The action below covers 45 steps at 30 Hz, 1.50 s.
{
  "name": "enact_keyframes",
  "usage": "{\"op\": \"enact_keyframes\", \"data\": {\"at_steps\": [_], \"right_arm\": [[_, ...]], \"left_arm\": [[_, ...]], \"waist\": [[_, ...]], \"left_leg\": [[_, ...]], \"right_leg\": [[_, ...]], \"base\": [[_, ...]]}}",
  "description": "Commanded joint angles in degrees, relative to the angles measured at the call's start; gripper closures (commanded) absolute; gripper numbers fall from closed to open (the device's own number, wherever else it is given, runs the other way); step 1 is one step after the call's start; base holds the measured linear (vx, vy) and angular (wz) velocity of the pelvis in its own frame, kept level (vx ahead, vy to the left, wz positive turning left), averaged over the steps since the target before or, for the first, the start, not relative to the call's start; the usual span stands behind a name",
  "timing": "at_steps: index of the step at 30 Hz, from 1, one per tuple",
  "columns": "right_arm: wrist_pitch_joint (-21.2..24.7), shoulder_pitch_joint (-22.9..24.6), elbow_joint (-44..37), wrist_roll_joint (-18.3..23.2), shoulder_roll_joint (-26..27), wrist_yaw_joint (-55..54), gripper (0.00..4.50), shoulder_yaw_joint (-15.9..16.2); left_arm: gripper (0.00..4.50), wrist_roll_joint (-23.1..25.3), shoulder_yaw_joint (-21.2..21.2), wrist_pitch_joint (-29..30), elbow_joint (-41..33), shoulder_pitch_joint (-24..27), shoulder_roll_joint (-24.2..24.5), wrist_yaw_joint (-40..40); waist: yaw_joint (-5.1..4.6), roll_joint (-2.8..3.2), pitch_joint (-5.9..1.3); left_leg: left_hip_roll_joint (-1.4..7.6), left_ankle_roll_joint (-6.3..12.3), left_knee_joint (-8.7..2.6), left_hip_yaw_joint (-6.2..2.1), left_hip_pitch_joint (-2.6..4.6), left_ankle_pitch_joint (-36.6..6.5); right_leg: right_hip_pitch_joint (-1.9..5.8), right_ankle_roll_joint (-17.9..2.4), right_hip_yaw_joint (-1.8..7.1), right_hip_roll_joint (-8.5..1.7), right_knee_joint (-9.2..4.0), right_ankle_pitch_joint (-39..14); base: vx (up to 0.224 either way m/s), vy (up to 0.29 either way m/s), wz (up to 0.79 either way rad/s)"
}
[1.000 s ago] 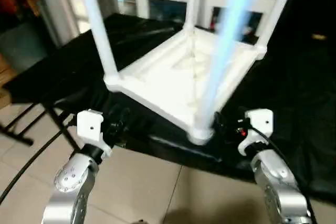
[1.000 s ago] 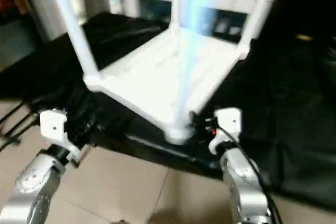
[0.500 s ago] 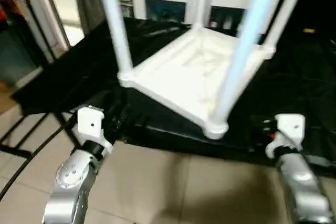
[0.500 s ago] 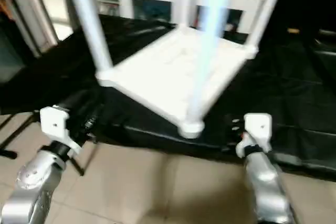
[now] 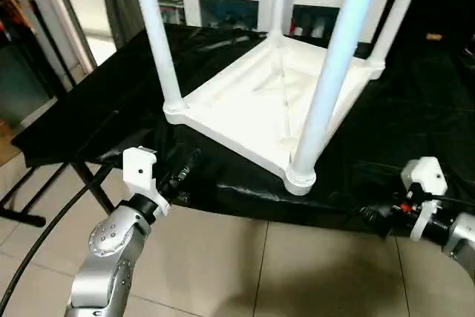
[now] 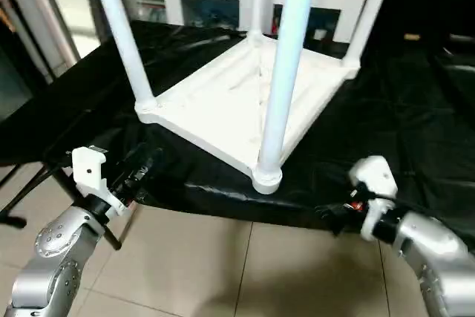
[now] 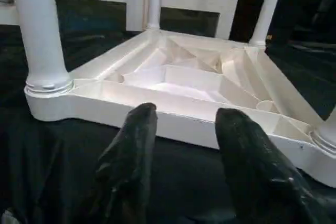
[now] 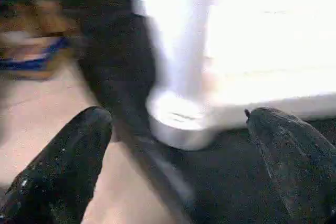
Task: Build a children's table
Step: Flip table
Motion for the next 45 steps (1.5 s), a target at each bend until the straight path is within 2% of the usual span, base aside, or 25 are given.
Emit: {"op": "enact_keyframes", "data": {"at_steps": [1,2,3,4,5,6,9,15,16,18,20,23,24,28,33,34,36,37,38,39,40,41,42,43,45], "right_arm": [[0.32,-1.91,-0.39,-1.82,-0.16,1.35,0.00,2.79],[-2.53,-4.52,2.19,-4.80,2.02,-2.28,0.00,2.57],[-4.23,-6.28,3.85,-6.46,3.41,-4.82,0.00,2.25],[-5.04,-8.25,5.56,-6.71,5.17,-7.02,0.00,1.55],[-4.75,-9.42,6.21,-6.23,6.00,-8.18,0.00,1.06],[-3.70,-10.00,6.26,-4.94,6.48,-8.15,0.00,0.91],[-1.54,-10.44,5.15,-2.36,7.69,-7.05,0.00,2.04],[-2.62,-13.31,8.02,-2.77,13.35,-8.91,0.00,3.82],[-3.79,-13.95,9.14,-3.91,14.14,-10.12,0.00,4.32],[-5.16,-17.15,14.28,-8.32,17.72,-17.27,0.00,5.66],[-5.56,-18.26,16.16,-10.15,19.00,-20.78,0.00,5.76],[-5.49,-19.76,19.23,-11.19,22.45,-27.19,0.00,4.04],[-5.67,-19.65,20.04,-11.50,23.28,-29.12,0.00,3.14],[-7.50,-18.48,21.23,-11.89,23.23,-30.88,0.00,1.18],[-8.68,-16.76,21.27,-12.10,21.63,-32.13,0.00,-1.22],[-8.81,-15.76,21.01,-11.92,20.36,-32.42,0.00,-2.50],[-9.35,-13.90,21.13,-11.52,17.14,-33.37,0.00,-6.37],[-9.54,-13.44,21.26,-11.47,16.28,-33.72,0.00,-7.60],[-10.04,-13.63,22.27,-12.02,15.35,-35.22,0.00,-9.08],[-10.91,-14.54,24.46,-13.97,14.03,-38.58,0.00,-10.36],[-11.21,-14.84,25.18,-14.65,13.61,-39.72,0.00,-10.74],[-11.86,-15.31,26.12,-15.17,13.25,-40.89,0.00,-11.24],[-13.19,-16.19,27.33,-15.29,13.30,-40.88,0.00,-11.02],[-13.32,-16.29,27.47,-15.38,13.29,-40.91,0.00,-10.93],[-14.14,-16.85,28.29,-16.07,13.26,-41.02,0.00,-10.24]], "left_arm": [[2.11,-1.55,-1.17,1.02,-0.88,0.23,0.60,-2.22],[2.11,-1.85,-1.47,1.28,-1.40,0.63,0.95,-2.97],[1.95,-1.97,-1.62,1.59,-1.75,0.85,1.15,-3.47],[1.89,-2.22,-1.75,1.99,-2.23,1.20,1.36,-3.97],[1.89,-2.41,-1.79,2.34,-2.47,1.33,1.45,-4.33],[1.78,-2.52,-1.76,2.62,-2.61,1.46,1.57,-4.55],[1.57,-2.91,-1.60,2.83,-2.80,1.86,1.84,-5.47],[1.12,-2.94,-1.44,2.71,-1.40,0.86,2.48,-6.30],[1.05,-2.66,-1.26,2.45,-0.88,0.50,2.43,-6.18],[1.00,-1.23,-1.29,1.70,0.45,-0.57,2.82,-5.51],[0.82,-0.81,-1.26,1.63,0.73,-0.80,2.91,-5.08],[0.61,-0.40,-1.23,1.62,0.52,-0.83,3.13,-4.70],[0.50,-0.49,-1.14,1.79,0.10,-0.67,3.17,-4.58],[0.17,-0.53,-1.16,2.11,-0.71,0.06,3.19,-4.42],[0.04,0.12,-0.78,1.91,-0.92,0.47,2.79,-3.22],[0.04,0.05,-0.37,1.82,-0.81,0.36,2.61,-2.70],[0.04,-0.75,0.35,2.04,-0.77,-0.17,2.30,-2.31],[0.04,-1.09,0.47,2.16,-0.83,-0.29,2.27,-2.39],[0.04,-1.05,0.43,2.33,-0.69,-0.60,2.29,-2.30],[0.04,-0.68,0.09,2.33,-0.21,-1.26,2.37,-2.37],[0.04,-0.54,-0.02,2.31,-0.05,-1.48,2.39,-2.38],[0.04,-0.35,-0.16,2.35,0.21,-1.86,2.34,-2.28],[0.04,0.00,-0.20,2.57,0.99,-3.08,1.86,-1.40],[0.04,0.05,-0.21,2.58,1.08,-3.21,1.80,-1.32],[0.04,0.37,-0.24,2.67,1.54,-3.95,1.47,-0.71]], "waist": [[0.33,-1.14,-2.51],[0.40,-1.43,-2.53],[0.40,-1.24,-2.58],[0.21,-1.77,-2.65],[0.18,-1.93,-2.53],[0.30,-1.75,-2.50],[0.58,-1.64,-2.40],[0.91,-1.42,-2.30],[0.84,-1.65,-2.30],[0.63,-1.50,-2.27],[0.57,-1.64,-2.54],[0.67,-2.09,-2.72],[0.94,-2.06,-2.85],[1.44,-2.07,-2.73],[1.44,-2.34,-2.47],[1.38,-2.37,-2.47],[1.58,-1.86,-2.42],[1.67,-2.34,-2.48],[1.79,-1.67,-2.52],[1.68,-1.68,-2.46],[1.68,-2.07,-2.57],[1.68,-1.99,-2.51],[1.61,-1.47,-2.63],[1.39,-1.35,-2.59],[1.05,-1.65,-2.58]], "left_leg": [[3.58,8.05,-5.86,-0.93,-0.22,-4.66],[3.54,7.66,-5.85,-0.80,-0.23,-3.40],[3.53,7.31,-5.82,-0.78,-0.17,-2.81],[3.28,6.88,-5.71,-0.56,-0.44,-0.90],[3.26,6.90,-5.76,-0.46,-0.35,-1.14],[3.32,6.82,-5.70,-0.37,-0.07,-1.87],[3.42,6.97,-5.74,-0.27,0.03,-2.67],[3.54,4.20,-6.29,-0.06,0.07,-5.06],[3.49,3.51,-6.35,0.00,0.07,-5.85],[3.25,2.03,-6.46,0.16,0.13,-6.49],[3.14,1.01,-6.34,0.24,0.21,-5.46],[3.00,1.91,-6.07,0.50,0.12,-1.79],[2.96,2.45,-5.98,0.52,0.15,-0.65],[3.16,3.10,-6.02,0.63,0.13,-0.53],[3.30,2.05,-6.44,0.76,0.21,-4.17],[3.37,1.70,-6.45,0.92,0.18,-4.48],[3.39,1.21,-6.39,1.09,0.56,-4.92],[3.35,1.22,-6.31,1.15,0.39,-4.33],[3.25,1.13,-6.26,1.13,0.40,-4.13],[3.24,1.00,-6.32,1.15,0.34,-4.05],[2.99,0.69,-6.09,1.33,0.45,-3.51],[2.97,0.67,-6.10,1.30,0.28,-3.45],[2.92,0.70,-6.03,1.29,0.28,-3.75],[2.92,0.70,-6.04,1.24,0.21,-4.09],[2.96,1.09,-6.05,1.16,-0.15,-4.49]], "right_leg": [[1.79,-13.43,0.84,-1.74,-3.04,-5.06],[1.59,-13.70,0.82,-1.62,-2.95,-4.57],[1.33,-14.10,0.80,-1.61,-2.79,-4.44],[1.25,-14.56,0.84,-1.50,-2.42,-3.25],[1.17,-14.57,0.86,-1.42,-2.59,-3.65],[1.09,-14.89,0.96,-1.36,-2.46,-3.80],[1.11,-14.96,1.01,-1.19,-2.39,-2.87],[0.92,-14.09,1.07,-1.02,-2.39,-4.36],[0.97,-13.86,1.10,-0.97,-2.46,-4.69],[0.69,-13.57,1.14,-0.92,-2.57,-5.78],[0.73,-13.24,1.17,-0.94,-2.44,-5.18],[0.77,-13.37,1.26,-0.83,-2.10,-0.69],[0.86,-13.61,1.21,-0.78,-1.90,0.71],[0.79,-13.79,1.17,-0.73,-1.79,1.49],[0.81,-12.83,1.22,-0.67,-2.18,-2.39],[0.82,-12.41,1.25,-0.73,-2.25,-2.92],[0.56,-12.39,1.29,-0.53,-2.35,-2.20],[0.79,-12.29,1.27,-0.52,-2.32,-1.14],[0.76,-12.39,1.28,-0.53,-2.19,-0.64],[0.74,-12.37,1.22,-0.50,-2.31,-0.55],[0.71,-12.62,1.12,-0.34,-2.32,-0.26],[0.81,-12.65,1.14,-0.41,-2.29,-0.37],[0.89,-12.61,1.08,-0.48,-2.29,-0.34],[0.84,-12.70,1.04,-0.42,-2.25,-0.39],[1.18,-12.61,1.02,-0.57,-2.34,-0.85]], "base": [[0.000,0.000,0.00],[0.000,0.000,0.00],[0.000,0.000,0.00],[0.000,0.000,0.00],[0.000,0.000,0.00],[0.000,0.000,0.00],[0.000,0.000,0.00],[0.000,0.000,0.00],[0.000,0.000,0.00],[0.000,0.000,0.00],[0.000,0.000,0.00],[0.000,0.000,0.00],[0.000,0.000,0.00],[0.000,0.000,0.00],[0.000,0.000,0.00],[0.000,0.000,0.00],[0.000,0.000,0.00],[0.000,0.000,0.00],[0.000,0.000,0.00],[0.000,0.000,0.00],[0.000,0.000,0.00],[0.000,0.000,0.00],[0.000,0.000,0.00],[0.000,0.000,0.00],[0.000,0.000,0.00]]}}
